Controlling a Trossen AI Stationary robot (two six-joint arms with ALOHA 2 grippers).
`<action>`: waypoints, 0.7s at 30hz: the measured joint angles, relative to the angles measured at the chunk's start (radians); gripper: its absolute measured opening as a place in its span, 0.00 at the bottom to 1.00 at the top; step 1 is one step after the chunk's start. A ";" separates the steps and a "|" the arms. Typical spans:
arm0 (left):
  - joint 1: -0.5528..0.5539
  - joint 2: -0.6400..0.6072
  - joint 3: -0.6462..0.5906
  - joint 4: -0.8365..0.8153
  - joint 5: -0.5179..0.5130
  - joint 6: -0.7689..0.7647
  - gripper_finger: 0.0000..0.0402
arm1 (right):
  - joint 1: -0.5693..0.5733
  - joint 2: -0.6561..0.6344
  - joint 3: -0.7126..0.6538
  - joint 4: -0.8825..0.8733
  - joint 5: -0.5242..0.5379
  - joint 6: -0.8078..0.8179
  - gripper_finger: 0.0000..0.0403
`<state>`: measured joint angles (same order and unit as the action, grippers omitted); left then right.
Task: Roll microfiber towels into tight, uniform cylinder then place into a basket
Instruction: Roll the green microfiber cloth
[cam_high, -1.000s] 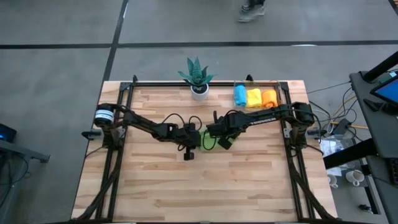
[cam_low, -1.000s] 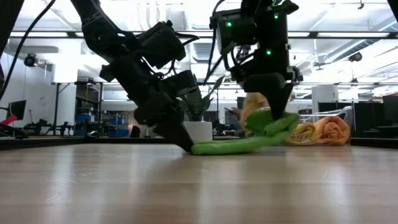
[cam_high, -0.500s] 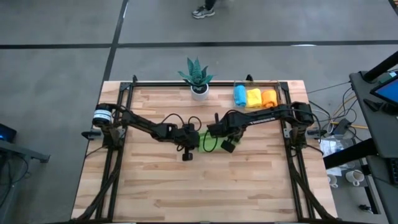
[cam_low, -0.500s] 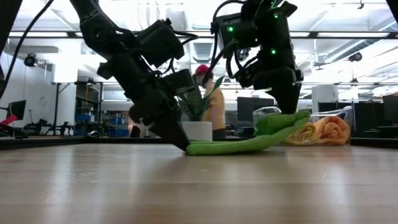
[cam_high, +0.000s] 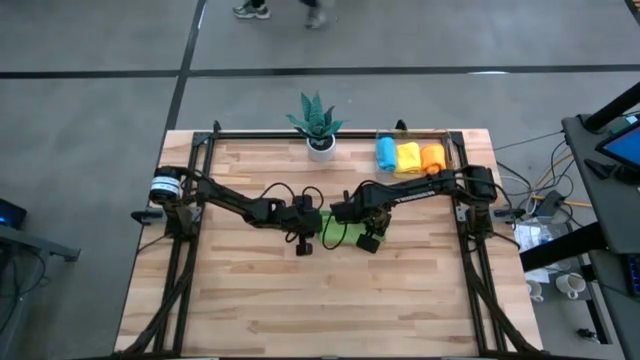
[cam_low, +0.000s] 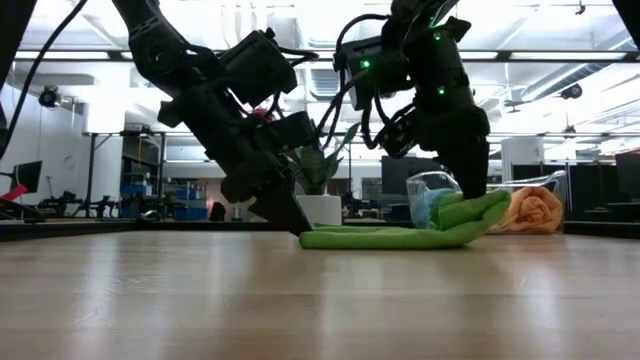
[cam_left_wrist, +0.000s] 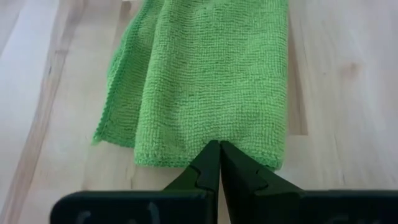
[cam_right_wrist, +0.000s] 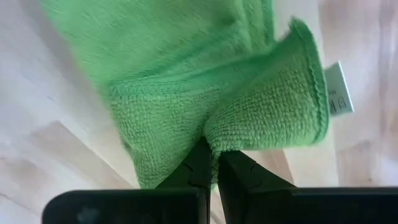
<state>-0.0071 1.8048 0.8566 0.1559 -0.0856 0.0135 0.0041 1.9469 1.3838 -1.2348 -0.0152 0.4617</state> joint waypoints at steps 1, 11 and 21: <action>0.000 0.000 0.000 0.003 0.000 0.000 0.00 | 0.000 0.000 0.000 0.010 -0.003 -0.002 0.02; 0.000 -0.001 0.000 0.019 0.000 0.001 0.00 | 0.004 -0.002 0.001 0.095 -0.014 -0.124 0.02; -0.001 -0.002 0.001 0.019 0.001 0.002 0.00 | 0.009 -0.003 0.001 0.178 -0.014 -0.338 0.02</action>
<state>-0.0078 1.8028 0.8577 0.1745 -0.0849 0.0153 0.0128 1.9438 1.3849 -1.0569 -0.0288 0.1237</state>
